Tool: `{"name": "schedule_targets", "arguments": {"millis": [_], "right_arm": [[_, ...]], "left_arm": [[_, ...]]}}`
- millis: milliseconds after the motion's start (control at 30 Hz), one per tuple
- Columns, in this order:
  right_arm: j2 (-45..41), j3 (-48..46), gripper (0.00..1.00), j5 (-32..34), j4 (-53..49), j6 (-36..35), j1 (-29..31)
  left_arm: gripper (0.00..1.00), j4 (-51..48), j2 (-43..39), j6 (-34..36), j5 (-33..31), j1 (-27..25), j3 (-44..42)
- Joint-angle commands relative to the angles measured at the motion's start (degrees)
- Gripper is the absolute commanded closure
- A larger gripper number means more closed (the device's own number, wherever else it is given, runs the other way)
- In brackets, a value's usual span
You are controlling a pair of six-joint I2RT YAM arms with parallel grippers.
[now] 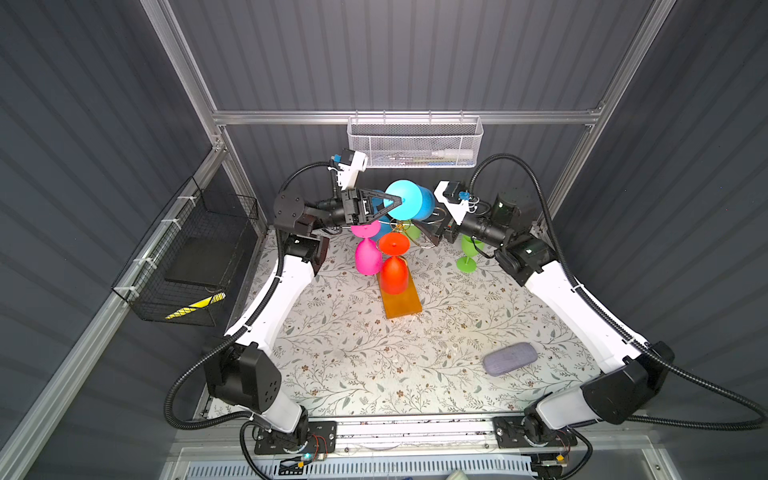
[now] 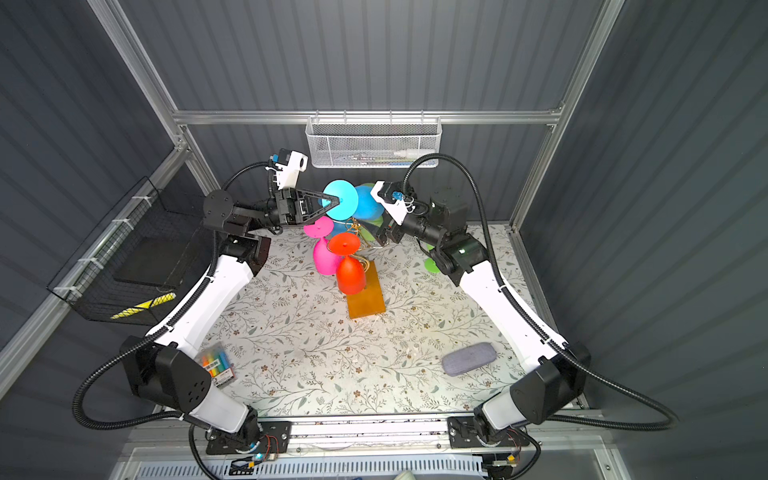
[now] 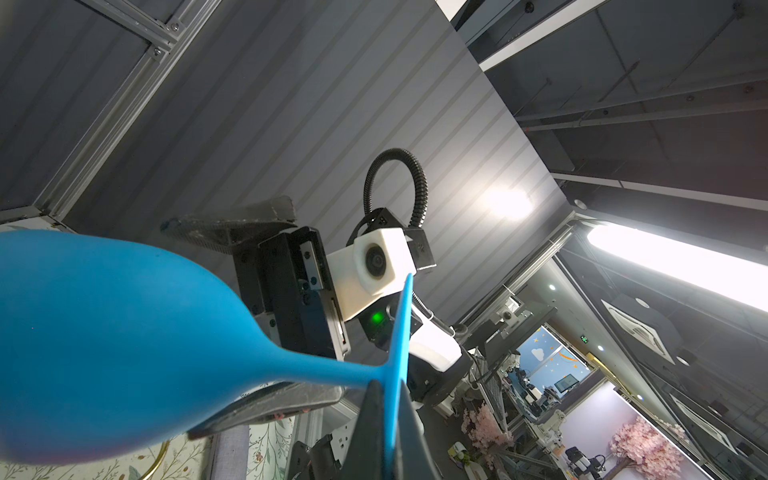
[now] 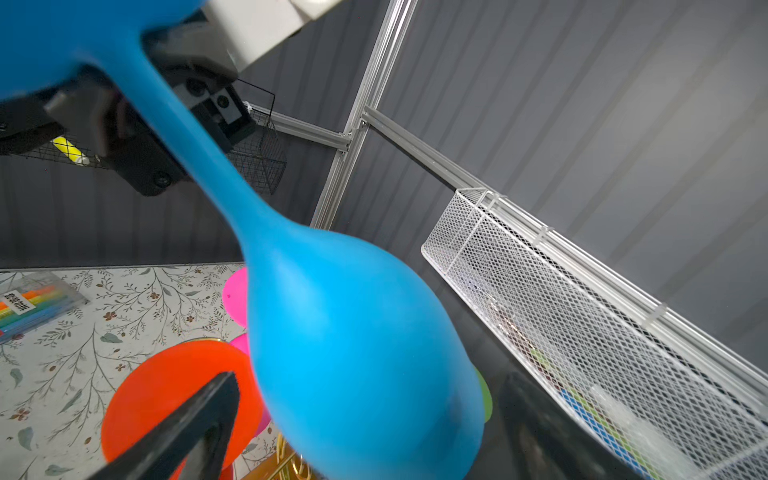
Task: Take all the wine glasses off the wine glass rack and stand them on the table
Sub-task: 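Grasp the blue glass foot with the left gripper and release with the right, then grasp the blue glass bowl with the right gripper while the left holds the foot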
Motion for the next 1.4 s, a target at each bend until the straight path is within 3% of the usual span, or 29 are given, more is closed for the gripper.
{"name": "schedule_targets", "arguments": {"millis": [0, 367, 867, 1067, 1367], "right_arm": [[1.99, 3.22, 0.01, -1.01, 0.59, -0.94, 0.72], [6.75, 8.18, 0.01, -1.19, -2.01, -1.49, 1.98], [3.09, 3.21, 0.17, 4.94, -0.18, -0.58, 3.08], [1.92, 1.77, 0.07, 5.35, -0.92, -1.2, 3.52], [2.09, 1.1, 0.04, 5.78, -0.86, -1.07, 3.66]], "left_arm": [[1.0, 2.54, -2.37, -0.6, -0.56, -0.11, -0.33], [1.0, 3.38, -2.79, -1.58, -0.77, -0.11, -0.88], [1.0, 3.79, -2.11, -1.72, -0.12, -0.07, 1.03], [1.0, 4.05, -1.49, -2.5, -0.09, -0.11, 2.59], [1.0, 8.65, -0.89, -5.94, -0.25, -0.11, 2.61]]}}
